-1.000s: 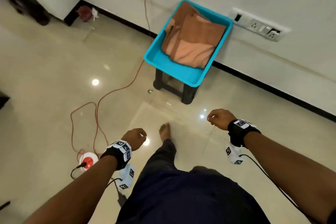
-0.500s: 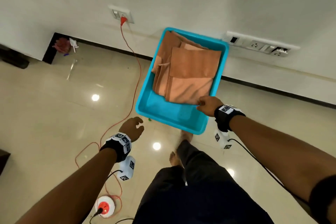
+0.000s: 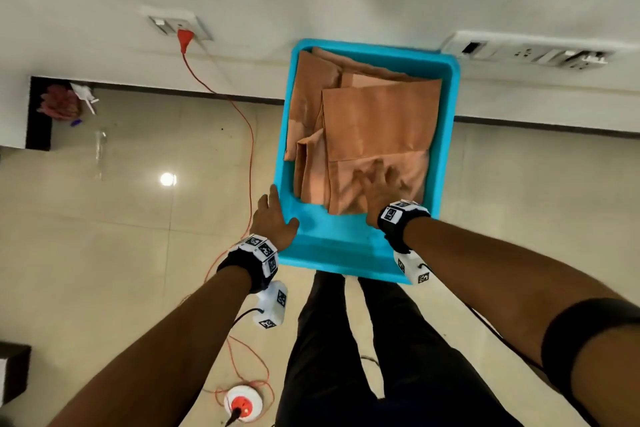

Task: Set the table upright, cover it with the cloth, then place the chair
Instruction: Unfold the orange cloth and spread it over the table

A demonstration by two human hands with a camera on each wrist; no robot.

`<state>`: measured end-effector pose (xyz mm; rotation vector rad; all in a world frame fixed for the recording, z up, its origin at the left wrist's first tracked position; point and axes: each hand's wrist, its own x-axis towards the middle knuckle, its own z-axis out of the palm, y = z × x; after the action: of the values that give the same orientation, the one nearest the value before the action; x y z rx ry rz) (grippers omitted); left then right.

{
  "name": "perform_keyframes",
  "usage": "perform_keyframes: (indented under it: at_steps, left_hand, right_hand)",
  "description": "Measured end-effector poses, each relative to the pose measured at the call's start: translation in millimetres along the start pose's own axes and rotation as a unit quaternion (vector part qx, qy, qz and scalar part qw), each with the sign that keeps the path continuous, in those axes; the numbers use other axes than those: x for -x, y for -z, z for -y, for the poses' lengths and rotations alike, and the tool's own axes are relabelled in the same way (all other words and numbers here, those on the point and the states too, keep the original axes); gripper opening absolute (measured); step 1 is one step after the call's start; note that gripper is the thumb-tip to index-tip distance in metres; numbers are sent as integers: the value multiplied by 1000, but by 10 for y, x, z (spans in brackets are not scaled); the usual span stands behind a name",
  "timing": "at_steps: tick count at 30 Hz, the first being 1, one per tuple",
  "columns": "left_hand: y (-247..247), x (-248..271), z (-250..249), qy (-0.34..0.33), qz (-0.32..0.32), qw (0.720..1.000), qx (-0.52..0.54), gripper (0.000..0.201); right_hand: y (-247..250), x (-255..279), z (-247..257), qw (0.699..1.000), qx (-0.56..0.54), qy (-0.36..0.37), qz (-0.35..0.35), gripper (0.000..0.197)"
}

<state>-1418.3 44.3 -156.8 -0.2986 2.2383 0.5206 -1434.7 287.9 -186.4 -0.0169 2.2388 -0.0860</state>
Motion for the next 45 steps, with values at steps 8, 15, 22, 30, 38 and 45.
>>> perform_keyframes:
  at_steps: [8, 15, 22, 30, 38, 45]
  left_hand:
    - [37, -104, -46, -22, 19, 999, -36, 99]
    - [106, -134, 29, -27, 26, 998, -53, 91]
    - [192, -213, 9, 3, 41, 998, -53, 86]
    - [288, -182, -59, -11, 24, 1000, 17, 87]
    - [441, 38, -635, -289, -155, 927, -184, 109]
    - [672, 137, -1318, -281, -104, 937, -178, 82]
  right_hand:
    - [-4, -146, 249, 986, 160, -12, -35, 64]
    - [207, -444, 292, 987, 159, 10, -15, 43]
    - [477, -319, 209, 972, 210, 84, -66, 41]
    - [757, -46, 59, 981, 119, 139, -64, 47]
    - [1238, 424, 10, 973, 114, 156, -123, 40]
    - [1830, 991, -37, 959, 127, 177, -182, 36]
